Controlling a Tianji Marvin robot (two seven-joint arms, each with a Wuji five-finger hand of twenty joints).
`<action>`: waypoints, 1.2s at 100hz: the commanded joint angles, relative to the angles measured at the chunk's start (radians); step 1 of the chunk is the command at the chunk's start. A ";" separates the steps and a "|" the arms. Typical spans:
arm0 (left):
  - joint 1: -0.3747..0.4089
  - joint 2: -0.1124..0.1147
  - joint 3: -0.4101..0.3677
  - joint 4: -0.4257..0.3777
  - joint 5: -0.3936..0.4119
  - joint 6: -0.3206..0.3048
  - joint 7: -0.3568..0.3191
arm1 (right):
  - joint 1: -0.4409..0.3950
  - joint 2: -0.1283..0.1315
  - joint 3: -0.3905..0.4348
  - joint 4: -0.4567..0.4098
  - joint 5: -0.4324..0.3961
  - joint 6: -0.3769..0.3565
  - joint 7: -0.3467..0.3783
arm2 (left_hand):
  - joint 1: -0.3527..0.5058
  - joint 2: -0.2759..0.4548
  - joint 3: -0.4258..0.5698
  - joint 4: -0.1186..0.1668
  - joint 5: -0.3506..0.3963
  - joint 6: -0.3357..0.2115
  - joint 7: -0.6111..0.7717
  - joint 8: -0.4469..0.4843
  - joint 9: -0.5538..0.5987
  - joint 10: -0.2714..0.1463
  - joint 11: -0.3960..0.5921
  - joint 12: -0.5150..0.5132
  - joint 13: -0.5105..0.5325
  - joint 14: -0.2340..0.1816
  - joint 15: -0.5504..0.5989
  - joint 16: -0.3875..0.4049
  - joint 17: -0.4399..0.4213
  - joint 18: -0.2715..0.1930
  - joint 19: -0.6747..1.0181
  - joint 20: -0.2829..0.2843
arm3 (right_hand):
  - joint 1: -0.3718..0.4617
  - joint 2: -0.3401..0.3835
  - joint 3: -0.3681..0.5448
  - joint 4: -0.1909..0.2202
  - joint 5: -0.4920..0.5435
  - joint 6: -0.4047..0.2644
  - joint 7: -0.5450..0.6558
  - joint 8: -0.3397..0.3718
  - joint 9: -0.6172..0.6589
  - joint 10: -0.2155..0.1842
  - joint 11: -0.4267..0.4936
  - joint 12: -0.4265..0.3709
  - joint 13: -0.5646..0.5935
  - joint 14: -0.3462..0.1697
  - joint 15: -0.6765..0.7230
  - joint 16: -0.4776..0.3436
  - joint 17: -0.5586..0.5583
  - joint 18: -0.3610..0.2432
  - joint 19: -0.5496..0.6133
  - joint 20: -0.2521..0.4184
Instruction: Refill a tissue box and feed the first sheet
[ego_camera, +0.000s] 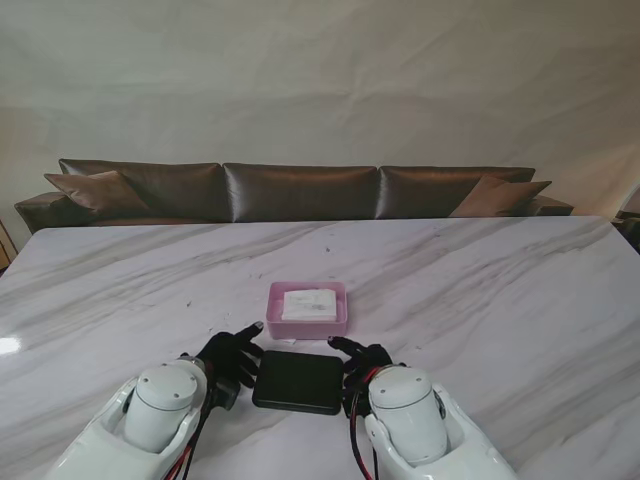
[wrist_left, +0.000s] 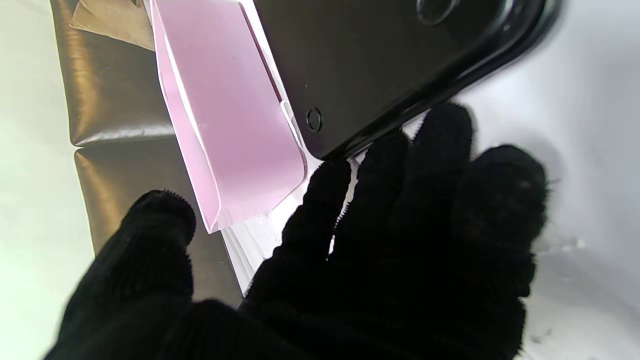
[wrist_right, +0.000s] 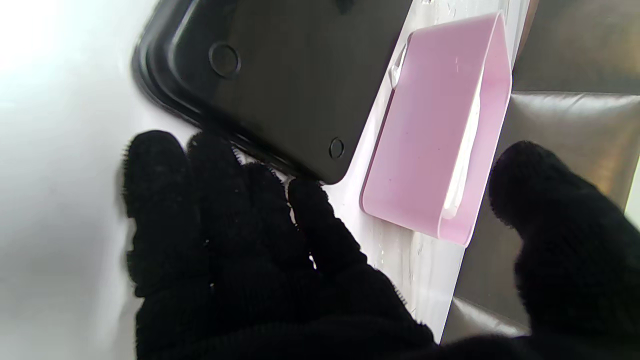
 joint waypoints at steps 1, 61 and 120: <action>0.018 -0.013 0.018 0.040 -0.008 0.006 -0.016 | 0.001 -0.010 -0.009 0.019 0.009 -0.005 0.015 | 0.007 0.033 -0.027 0.026 -0.004 -0.008 0.005 -0.010 -0.035 0.022 -0.037 -0.019 -0.049 0.097 -0.001 0.007 -0.047 -0.010 -0.223 0.013 | -0.001 0.014 -0.018 0.018 0.021 -0.023 -0.012 0.011 -0.037 0.038 -0.077 -0.032 -0.015 0.033 0.000 -0.003 0.006 0.016 0.030 -0.016; 0.002 -0.029 0.020 0.036 0.029 0.047 0.042 | 0.059 -0.007 -0.001 0.071 0.007 -0.014 0.033 | 0.005 0.030 -0.027 0.025 -0.023 -0.073 0.015 -0.003 -0.057 0.020 -0.053 -0.026 -0.077 0.109 -0.012 0.011 -0.074 0.006 -0.239 0.029 | -0.009 0.022 -0.022 0.020 -0.037 -0.027 -0.063 0.028 -0.098 0.044 -0.088 -0.034 -0.050 0.044 -0.003 0.000 -0.026 0.016 0.021 -0.016; 0.052 -0.050 -0.005 0.005 0.021 0.080 0.119 | 0.051 -0.008 0.019 0.048 -0.020 0.057 0.062 | 0.004 0.019 -0.019 0.026 -0.022 0.029 -0.029 -0.026 -0.082 0.071 -0.058 -0.026 -0.098 0.128 -0.026 0.012 -0.069 0.024 -0.255 0.032 | -0.020 0.034 -0.021 0.022 -0.101 0.002 -0.156 -0.012 -0.224 0.045 -0.072 -0.030 -0.176 0.045 -0.030 0.004 -0.108 0.000 -0.058 -0.031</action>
